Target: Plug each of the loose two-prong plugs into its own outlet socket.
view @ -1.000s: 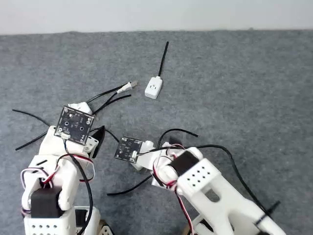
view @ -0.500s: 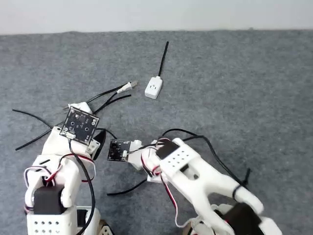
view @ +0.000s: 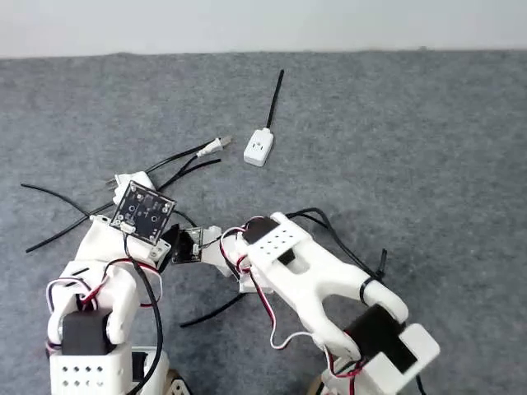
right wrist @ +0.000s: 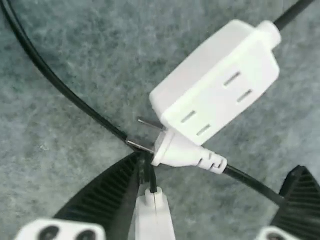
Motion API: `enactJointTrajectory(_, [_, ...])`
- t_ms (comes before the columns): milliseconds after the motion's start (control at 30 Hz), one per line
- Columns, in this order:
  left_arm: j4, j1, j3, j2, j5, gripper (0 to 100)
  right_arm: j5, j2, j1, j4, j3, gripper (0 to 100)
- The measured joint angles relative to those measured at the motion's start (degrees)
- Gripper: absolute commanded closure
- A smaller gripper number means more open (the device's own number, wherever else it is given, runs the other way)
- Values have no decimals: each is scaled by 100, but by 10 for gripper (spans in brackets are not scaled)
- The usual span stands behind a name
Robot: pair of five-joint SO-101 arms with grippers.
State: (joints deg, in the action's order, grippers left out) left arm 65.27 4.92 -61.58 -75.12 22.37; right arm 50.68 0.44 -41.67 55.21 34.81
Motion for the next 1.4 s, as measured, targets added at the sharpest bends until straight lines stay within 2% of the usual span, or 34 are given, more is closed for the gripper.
enactJointTrajectory(200, [-281, 9, -149, -18, -9, 746, 492, 9, 0, 378, -273, 592])
enactJointTrajectory(600, [-299, 0, -202, 35, 26, 746, 1433, 9, 0, 949, -492, 592])
enactJointTrajectory(1400, [-299, 0, -211, 35, 26, 746, 1512, 1029, 404, 1020, -774, 593])
